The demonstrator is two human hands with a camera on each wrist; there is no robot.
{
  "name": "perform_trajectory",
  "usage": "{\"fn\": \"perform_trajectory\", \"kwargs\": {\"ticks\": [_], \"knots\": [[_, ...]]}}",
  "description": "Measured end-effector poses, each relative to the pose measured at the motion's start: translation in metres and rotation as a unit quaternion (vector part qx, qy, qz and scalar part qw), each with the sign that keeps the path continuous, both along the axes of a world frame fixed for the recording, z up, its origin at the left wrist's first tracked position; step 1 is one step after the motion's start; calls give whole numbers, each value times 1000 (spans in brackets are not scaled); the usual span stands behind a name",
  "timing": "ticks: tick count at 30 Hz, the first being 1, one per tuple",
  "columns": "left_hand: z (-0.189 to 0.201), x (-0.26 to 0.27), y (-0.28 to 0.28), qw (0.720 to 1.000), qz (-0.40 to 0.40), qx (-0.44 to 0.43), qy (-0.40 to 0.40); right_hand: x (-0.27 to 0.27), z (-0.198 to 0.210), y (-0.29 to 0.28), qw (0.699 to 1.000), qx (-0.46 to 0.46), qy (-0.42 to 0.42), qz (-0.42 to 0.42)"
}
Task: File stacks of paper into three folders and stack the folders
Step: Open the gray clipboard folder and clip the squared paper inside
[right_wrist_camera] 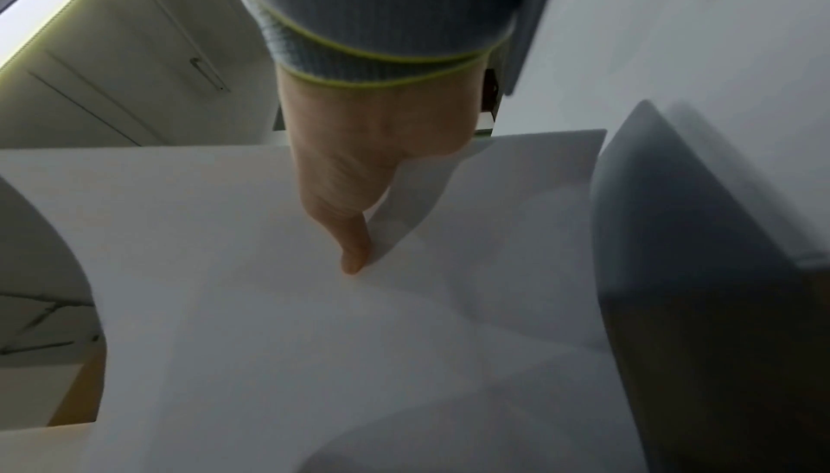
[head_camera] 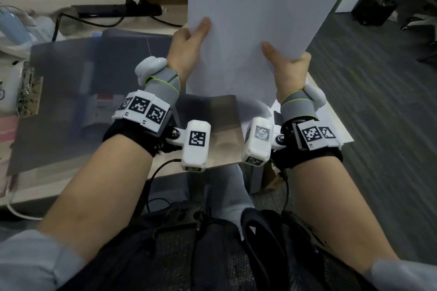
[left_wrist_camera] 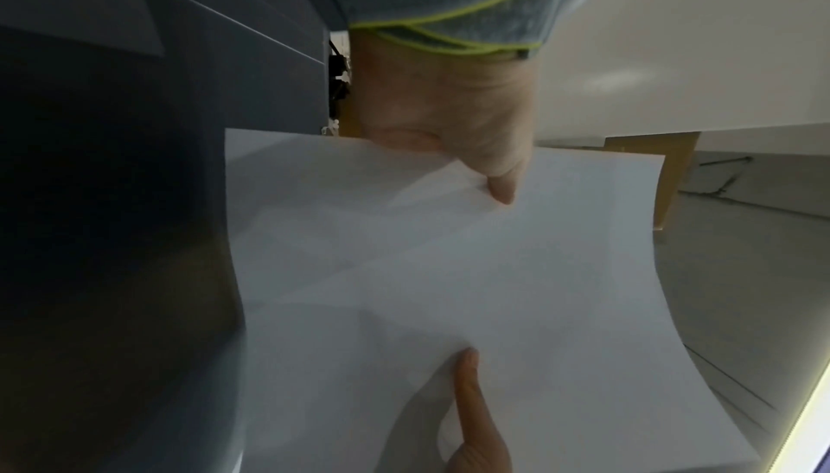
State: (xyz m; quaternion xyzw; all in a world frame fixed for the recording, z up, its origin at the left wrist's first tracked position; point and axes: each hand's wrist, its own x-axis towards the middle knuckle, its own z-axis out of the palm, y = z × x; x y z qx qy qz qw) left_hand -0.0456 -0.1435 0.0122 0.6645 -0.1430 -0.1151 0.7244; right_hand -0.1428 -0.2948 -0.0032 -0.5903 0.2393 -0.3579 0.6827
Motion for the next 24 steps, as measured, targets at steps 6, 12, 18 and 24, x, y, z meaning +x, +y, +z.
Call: {"fn": "perform_trajectory", "kwargs": {"ticks": [6,12,18,24], "knots": [[-16,-1,3,999,32,0,-28,12,-10,6,1000,-1,4,10],[-6,18,10,986,66,40,-150,19,2,2,1000,-11,-17,15],[-16,47,22,985,82,105,-112,21,1,-3,988,-40,124,82],[-62,59,40,958,79,277,6,34,-42,0,946,-46,307,95]]}}
